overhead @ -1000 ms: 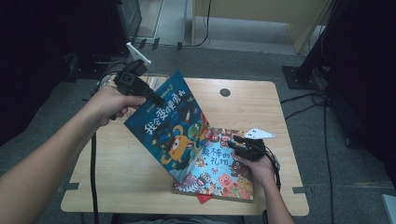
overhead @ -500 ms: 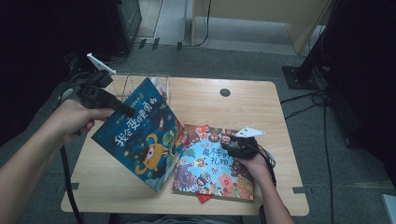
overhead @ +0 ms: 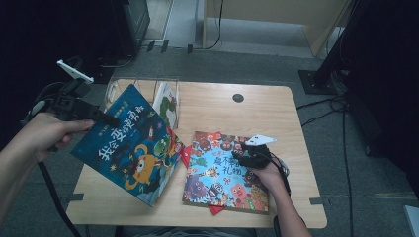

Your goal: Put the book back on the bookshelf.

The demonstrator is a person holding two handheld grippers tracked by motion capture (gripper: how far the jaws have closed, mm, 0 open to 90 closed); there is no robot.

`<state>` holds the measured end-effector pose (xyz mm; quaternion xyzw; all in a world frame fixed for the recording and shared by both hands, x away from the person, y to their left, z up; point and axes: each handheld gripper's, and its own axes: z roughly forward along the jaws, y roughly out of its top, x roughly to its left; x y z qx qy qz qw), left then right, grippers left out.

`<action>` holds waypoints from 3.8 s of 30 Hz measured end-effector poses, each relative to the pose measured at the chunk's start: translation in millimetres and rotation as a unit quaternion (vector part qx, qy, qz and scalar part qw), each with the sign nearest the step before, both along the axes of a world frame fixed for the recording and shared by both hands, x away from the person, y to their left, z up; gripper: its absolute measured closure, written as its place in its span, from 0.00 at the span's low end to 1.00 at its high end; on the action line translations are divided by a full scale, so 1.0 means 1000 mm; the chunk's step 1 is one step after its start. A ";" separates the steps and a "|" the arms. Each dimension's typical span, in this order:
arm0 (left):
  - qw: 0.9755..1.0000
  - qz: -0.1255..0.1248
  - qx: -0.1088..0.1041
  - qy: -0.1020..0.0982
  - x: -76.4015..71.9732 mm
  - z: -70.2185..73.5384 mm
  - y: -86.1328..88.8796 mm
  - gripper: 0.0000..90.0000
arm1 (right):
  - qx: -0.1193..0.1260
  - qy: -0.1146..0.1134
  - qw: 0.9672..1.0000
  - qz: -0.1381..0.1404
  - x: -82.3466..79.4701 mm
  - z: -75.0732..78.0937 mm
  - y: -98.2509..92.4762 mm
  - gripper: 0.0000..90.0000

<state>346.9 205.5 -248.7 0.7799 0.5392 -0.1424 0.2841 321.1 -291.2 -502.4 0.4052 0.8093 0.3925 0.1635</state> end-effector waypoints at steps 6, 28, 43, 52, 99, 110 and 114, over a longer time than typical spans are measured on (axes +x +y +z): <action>1.000 0.012 -0.003 -0.001 -0.009 0.001 0.017 0.92 | -0.001 0.000 1.000 0.002 0.000 0.000 0.000 0.52; 0.997 0.068 0.009 0.018 -0.012 -0.005 0.072 0.91 | 0.000 0.000 1.000 0.002 0.000 0.000 0.000 0.51; 0.991 0.127 0.034 0.012 0.013 0.001 0.107 0.91 | 0.000 0.001 1.000 0.002 0.001 0.000 0.000 0.51; 0.988 0.152 0.036 0.018 0.027 0.007 0.121 0.91 | -0.002 0.002 1.000 0.002 0.000 0.000 0.001 0.51; 0.980 0.191 0.048 0.001 0.145 0.006 0.118 0.92 | -0.012 -0.005 1.000 -0.009 -0.004 -0.001 0.005 0.46; 0.978 0.202 0.041 -0.014 0.154 -0.003 0.113 0.92 | -0.011 -0.005 1.000 -0.014 -0.006 -0.001 0.005 0.46; 0.979 0.201 0.039 -0.016 0.157 -0.007 0.110 0.91 | -0.011 -0.005 1.000 -0.013 -0.006 -0.001 0.005 0.46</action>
